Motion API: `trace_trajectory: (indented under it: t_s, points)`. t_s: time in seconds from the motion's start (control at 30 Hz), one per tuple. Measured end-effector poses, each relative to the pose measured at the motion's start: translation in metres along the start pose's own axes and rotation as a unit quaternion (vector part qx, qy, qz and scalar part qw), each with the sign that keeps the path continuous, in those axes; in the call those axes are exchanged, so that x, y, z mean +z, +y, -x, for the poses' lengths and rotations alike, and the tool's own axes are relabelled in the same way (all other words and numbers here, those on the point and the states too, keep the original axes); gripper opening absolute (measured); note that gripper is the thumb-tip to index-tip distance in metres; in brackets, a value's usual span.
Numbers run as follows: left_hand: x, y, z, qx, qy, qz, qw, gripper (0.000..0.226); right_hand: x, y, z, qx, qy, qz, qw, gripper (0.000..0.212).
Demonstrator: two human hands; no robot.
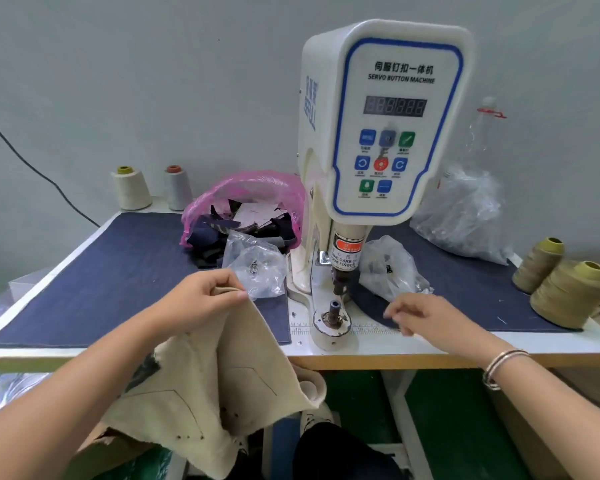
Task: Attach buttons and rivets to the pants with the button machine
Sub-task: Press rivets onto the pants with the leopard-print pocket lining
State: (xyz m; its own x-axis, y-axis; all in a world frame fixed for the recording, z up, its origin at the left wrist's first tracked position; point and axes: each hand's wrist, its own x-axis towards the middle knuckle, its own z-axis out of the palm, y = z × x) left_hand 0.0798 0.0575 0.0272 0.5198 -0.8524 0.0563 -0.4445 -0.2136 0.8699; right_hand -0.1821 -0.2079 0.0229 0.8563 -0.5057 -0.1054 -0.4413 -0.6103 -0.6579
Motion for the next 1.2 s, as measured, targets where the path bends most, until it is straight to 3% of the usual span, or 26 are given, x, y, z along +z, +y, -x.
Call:
trace_trajectory:
  t_s: [0.1, 0.17, 0.33, 0.43, 0.5, 0.6, 0.67, 0.8, 0.9, 1.0, 1.2]
  points:
    - [0.018, -0.01, -0.018, 0.015, 0.069, -0.131, 0.989, 0.021, -0.004, 0.006, -0.029, 0.025, 0.189, -0.011, 0.982, 0.02]
    - [0.034, -0.015, -0.029, 0.013, 0.123, -0.217, 0.968, 0.019, -0.007, 0.003, -0.049, 0.041, 0.212, 0.051, 0.975, 0.023]
    - [0.071, -0.037, -0.039, -0.02, 0.15, -0.325, 0.934, 0.013, 0.0, -0.009, -0.088, 0.112, 0.075, 0.313, 0.94, 0.028]
    - [0.081, -0.045, -0.039, -0.017, 0.169, -0.387, 0.906, 0.014, -0.006, -0.023, -0.11, 0.241, -0.001, 0.304, 0.922, 0.04]
    - [0.081, -0.045, -0.04, -0.004, 0.167, -0.432, 0.887, 0.015, -0.008, -0.029, -0.116, 0.289, -0.004, 0.279, 0.916, 0.046]
    - [0.078, -0.038, -0.036, 0.066, 0.174, -0.477, 0.859, 0.014, 0.002, -0.023, -0.115, 0.204, 0.062, 0.347, 0.913, 0.03]
    - [0.078, -0.034, -0.034, 0.104, 0.172, -0.523, 0.828, 0.036, 0.007, -0.024, -0.113, 0.148, 0.095, 0.386, 0.906, 0.026]
    - [0.077, -0.035, -0.038, 0.123, 0.179, -0.535, 0.816, 0.043, 0.003, -0.047, -0.111, 0.193, 0.009, 0.413, 0.89, 0.03]
    - [0.078, -0.041, -0.04, 0.133, 0.199, -0.526, 0.816, 0.039, 0.002, -0.048, -0.109, 0.185, 0.002, 0.423, 0.887, 0.03]
    - [0.079, -0.042, -0.041, 0.137, 0.209, -0.525, 0.813, 0.038, -0.003, -0.041, -0.112, 0.25, -0.031, 0.384, 0.888, 0.036]
    - [0.081, -0.04, -0.039, 0.123, 0.226, -0.538, 0.803, 0.041, 0.0, -0.029, -0.123, 0.249, 0.007, 0.347, 0.904, 0.032]
